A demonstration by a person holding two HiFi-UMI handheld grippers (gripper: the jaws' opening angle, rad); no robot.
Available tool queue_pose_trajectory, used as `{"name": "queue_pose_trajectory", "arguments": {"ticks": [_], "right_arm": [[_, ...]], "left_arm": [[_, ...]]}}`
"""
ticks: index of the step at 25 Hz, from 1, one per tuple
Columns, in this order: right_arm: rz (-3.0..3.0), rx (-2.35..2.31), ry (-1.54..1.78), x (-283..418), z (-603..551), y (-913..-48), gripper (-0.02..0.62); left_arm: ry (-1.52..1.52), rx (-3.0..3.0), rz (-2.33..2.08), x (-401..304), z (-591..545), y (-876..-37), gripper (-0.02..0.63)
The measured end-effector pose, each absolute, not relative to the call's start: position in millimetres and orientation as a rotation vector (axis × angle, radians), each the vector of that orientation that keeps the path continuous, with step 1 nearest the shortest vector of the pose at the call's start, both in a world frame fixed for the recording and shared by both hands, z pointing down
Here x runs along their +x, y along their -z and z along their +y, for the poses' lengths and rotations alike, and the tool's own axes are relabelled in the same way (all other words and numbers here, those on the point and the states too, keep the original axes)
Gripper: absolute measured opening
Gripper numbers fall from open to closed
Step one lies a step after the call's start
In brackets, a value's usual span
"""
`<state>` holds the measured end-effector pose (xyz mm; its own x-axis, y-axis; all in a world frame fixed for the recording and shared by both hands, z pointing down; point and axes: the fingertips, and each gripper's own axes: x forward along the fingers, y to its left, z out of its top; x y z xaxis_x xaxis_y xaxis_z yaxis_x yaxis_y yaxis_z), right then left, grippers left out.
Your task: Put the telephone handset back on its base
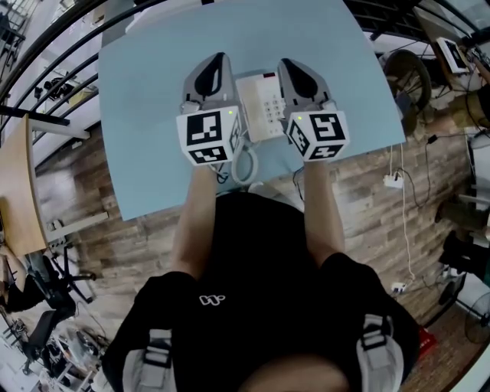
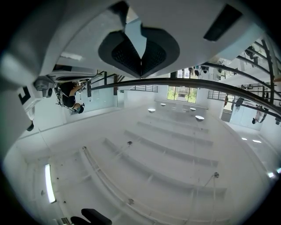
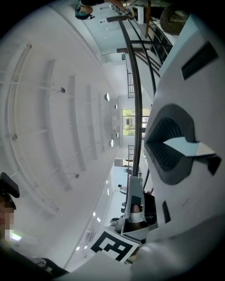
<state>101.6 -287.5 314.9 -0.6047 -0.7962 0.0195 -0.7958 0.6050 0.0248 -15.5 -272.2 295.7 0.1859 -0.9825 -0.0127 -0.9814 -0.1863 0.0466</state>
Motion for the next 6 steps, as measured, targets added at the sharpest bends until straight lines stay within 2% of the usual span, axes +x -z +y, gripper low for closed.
{"name": "queue_pose_trajectory", "arguments": {"ticks": [6], "right_arm": [[-2.779, 1.382, 0.08, 105.0, -288.8, -314.1, -0.006]], "left_arm": [[0.064, 2.407, -1.959, -9.1, -276.9, -300.7, 0.0]]}}
